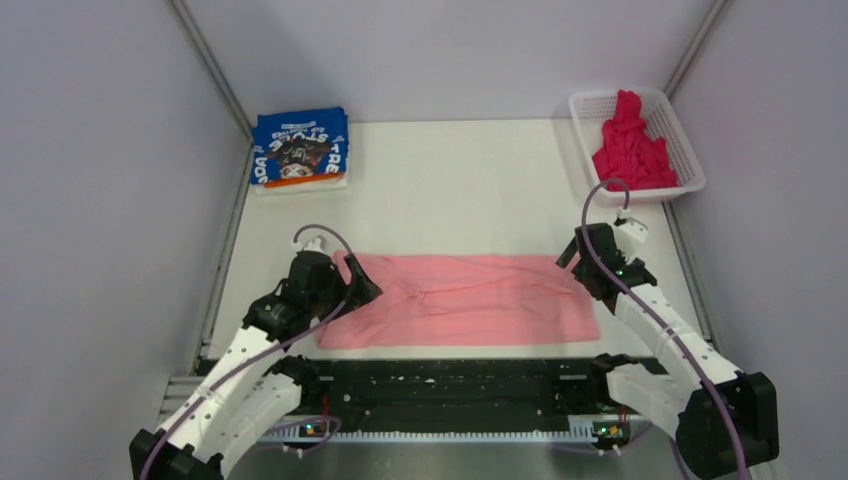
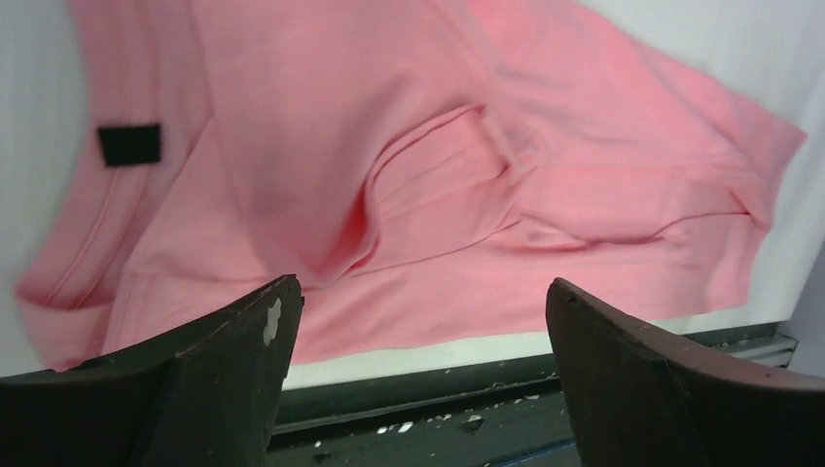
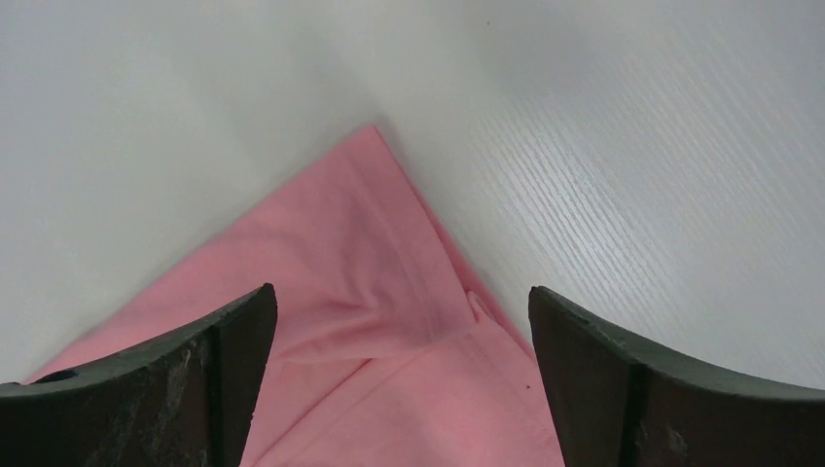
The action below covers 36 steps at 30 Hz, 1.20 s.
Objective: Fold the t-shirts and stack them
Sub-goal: Fold the other side of the tshirt into a rectangle
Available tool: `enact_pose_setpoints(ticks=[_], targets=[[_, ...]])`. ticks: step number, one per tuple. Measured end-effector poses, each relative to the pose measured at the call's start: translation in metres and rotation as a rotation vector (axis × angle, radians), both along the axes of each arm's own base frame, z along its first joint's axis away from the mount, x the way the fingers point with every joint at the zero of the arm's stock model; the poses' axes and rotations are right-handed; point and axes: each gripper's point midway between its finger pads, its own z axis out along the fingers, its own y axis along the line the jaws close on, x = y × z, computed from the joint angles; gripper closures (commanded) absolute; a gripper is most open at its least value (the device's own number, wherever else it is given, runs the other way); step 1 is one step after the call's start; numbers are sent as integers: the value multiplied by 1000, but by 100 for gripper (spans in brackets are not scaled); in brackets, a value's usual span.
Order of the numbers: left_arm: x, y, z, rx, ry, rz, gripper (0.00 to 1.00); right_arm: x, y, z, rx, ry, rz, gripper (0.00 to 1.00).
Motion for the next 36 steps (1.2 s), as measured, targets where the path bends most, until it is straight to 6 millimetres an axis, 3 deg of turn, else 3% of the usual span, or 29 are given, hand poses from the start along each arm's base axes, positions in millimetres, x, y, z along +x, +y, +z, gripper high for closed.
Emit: enact_pose_setpoints(ticks=[6, 9, 12, 16, 22, 31, 36], targets=[[50, -35, 21, -24, -27, -109, 1, 2, 9, 14, 56, -60, 33, 1], [72, -51, 9, -26, 5, -151, 1, 2, 13, 17, 75, -72, 48, 1], [80, -62, -13, -31, 61, -181, 1, 2, 17, 19, 89, -77, 67, 1], [82, -69, -34, -28, 110, -199, 1, 2, 21, 23, 109, -92, 85, 1], [77, -79, -49, -9, 140, -235, 1, 2, 25, 30, 133, -120, 108, 1], [51, -99, -54, 9, 152, -315, 1, 3, 30, 35, 153, -146, 130, 1], [22, -105, -43, -14, 140, -369, 1, 2, 31, 37, 157, -156, 136, 1]])
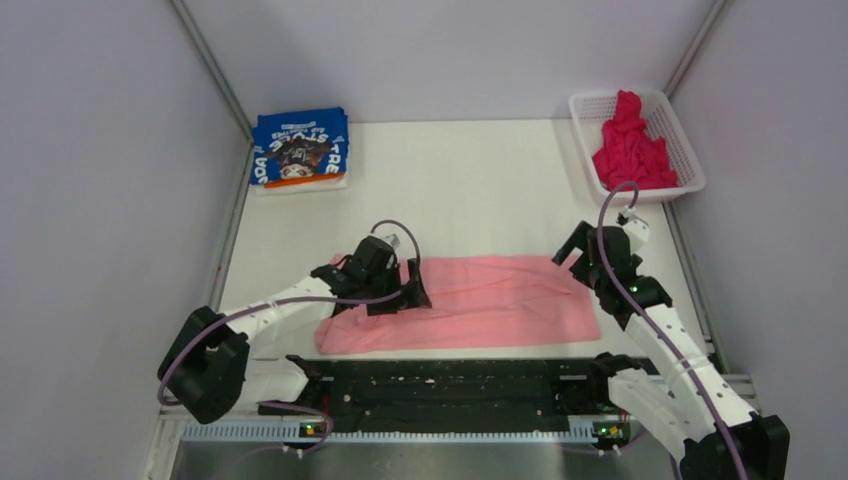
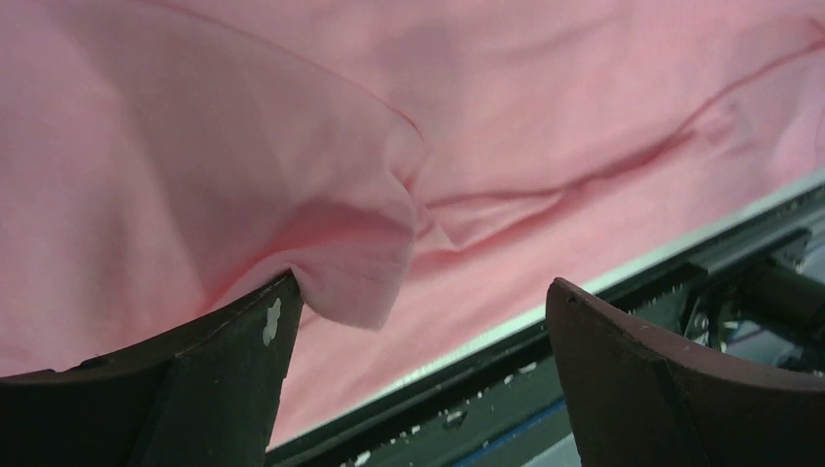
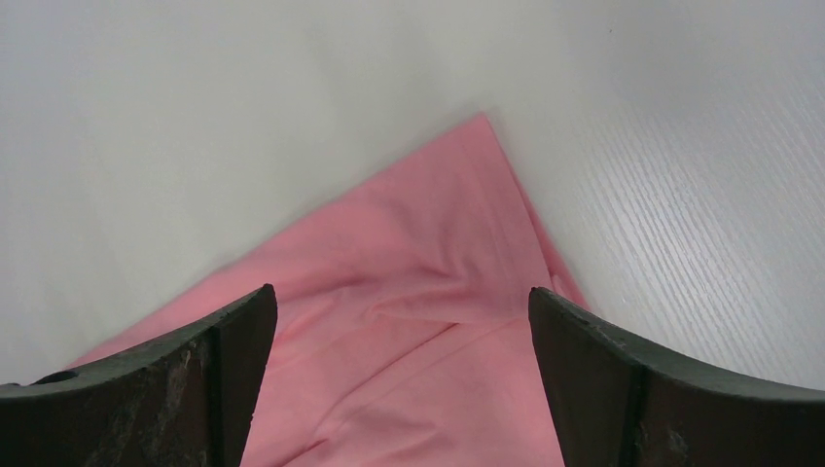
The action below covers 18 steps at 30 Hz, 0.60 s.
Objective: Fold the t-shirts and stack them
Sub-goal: Fold the other side of the tshirt into a rectangle
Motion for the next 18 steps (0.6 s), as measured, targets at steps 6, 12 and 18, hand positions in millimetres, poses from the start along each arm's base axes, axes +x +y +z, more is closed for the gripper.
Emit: enact_pose_setpoints(ticks=[6, 12, 18], targets=[[-45, -23, -1, -30, 37, -138, 1, 0, 2, 0, 5, -2, 7, 1], [-81, -37, -1, -14, 58, -264, 1, -1, 4, 0, 4, -11, 36, 1], [-76, -30, 29, -22, -65, -226, 1, 3, 28, -1, 46, -38, 192, 1]])
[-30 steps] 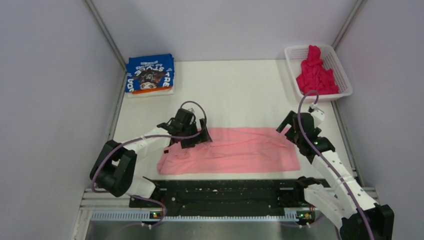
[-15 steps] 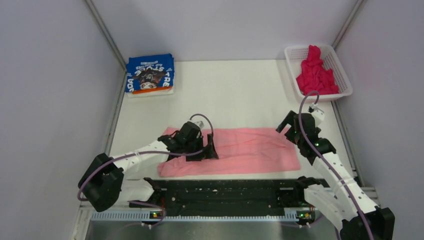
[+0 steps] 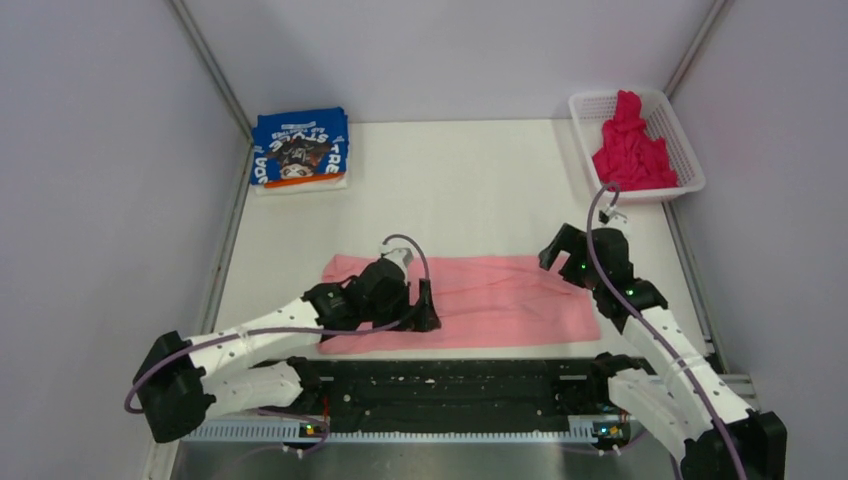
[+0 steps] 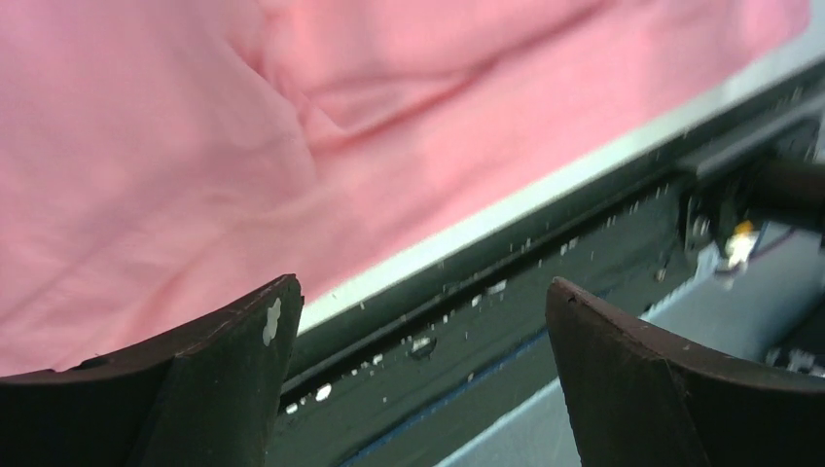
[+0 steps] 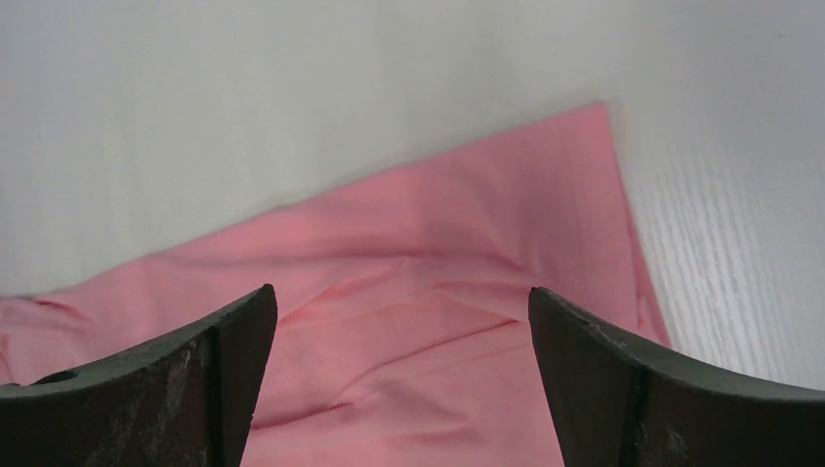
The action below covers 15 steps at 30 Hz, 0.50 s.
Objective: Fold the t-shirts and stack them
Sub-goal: Fold the other side of the tshirt into a rectangle, then rotate the tshirt 90 degrees
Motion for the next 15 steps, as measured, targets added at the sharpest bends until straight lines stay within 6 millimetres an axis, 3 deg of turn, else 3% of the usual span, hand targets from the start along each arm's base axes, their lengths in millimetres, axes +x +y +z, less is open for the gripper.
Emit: enact_pose_setpoints(ticks=[3, 6, 10, 13, 15], targets=[[29, 12, 14, -14, -66, 147, 1, 6, 19, -5, 25, -1, 85, 1], [66, 31, 13, -24, -64, 325, 1, 10, 46, -17, 39, 25, 188, 1], [111, 56, -13, 3, -15, 520, 1, 14, 76, -43, 36, 87, 294, 1], [123, 72, -40, 59, 47, 593, 1, 13, 84, -68, 16, 153, 321, 1], [133, 76, -42, 53, 59, 623, 1, 9, 86, -78, -1, 184, 330, 1]])
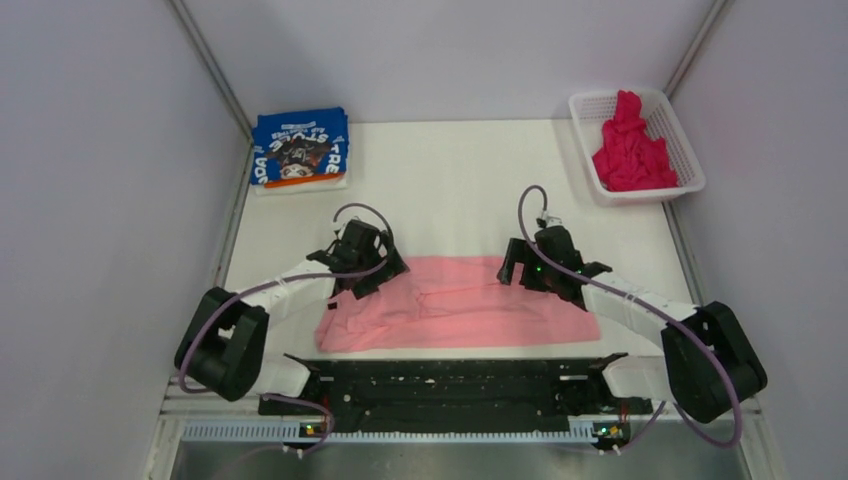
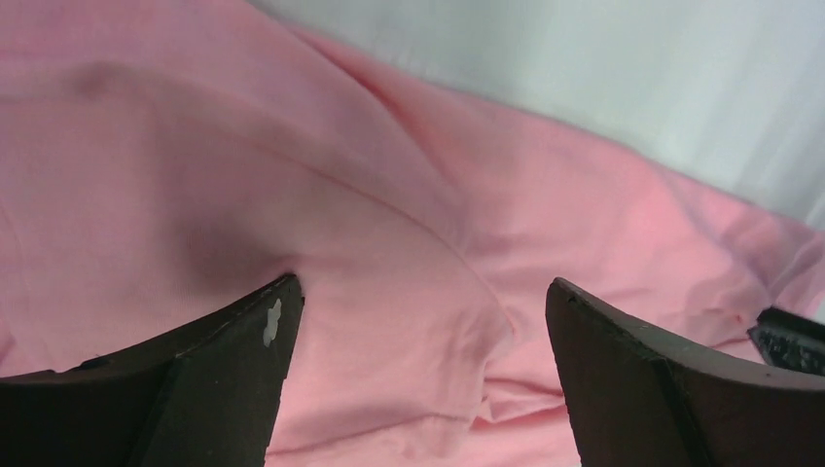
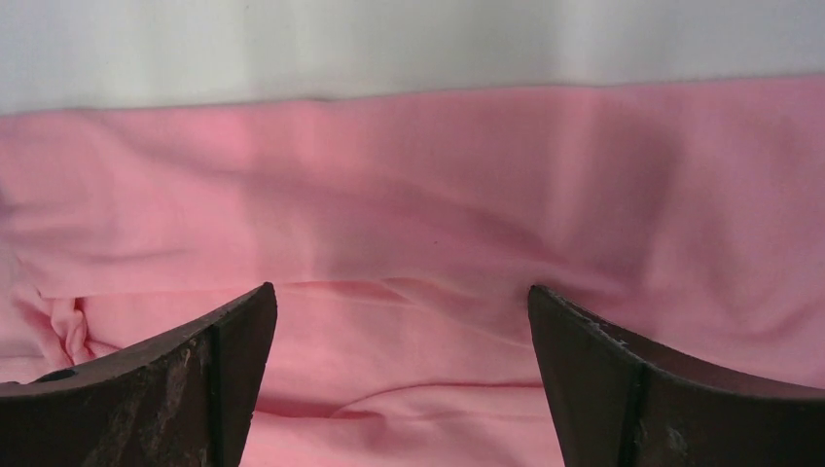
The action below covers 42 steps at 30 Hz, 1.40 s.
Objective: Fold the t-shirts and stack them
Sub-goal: Rotate the tshirt 90 degrees
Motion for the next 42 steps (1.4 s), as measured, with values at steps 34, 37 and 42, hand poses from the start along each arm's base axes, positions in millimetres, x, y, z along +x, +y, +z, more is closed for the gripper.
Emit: enact_pose_setpoints(ticks=[34, 37, 42], targets=[[393, -199, 50, -783, -423, -23, 1, -91, 183, 4, 261, -56, 693, 1], [392, -200, 51, -742, -454, -54, 1, -91, 176, 8, 227, -81, 710, 1], [388, -197, 68, -672, -490, -122, 2, -87, 178, 48, 273, -185, 710, 1]])
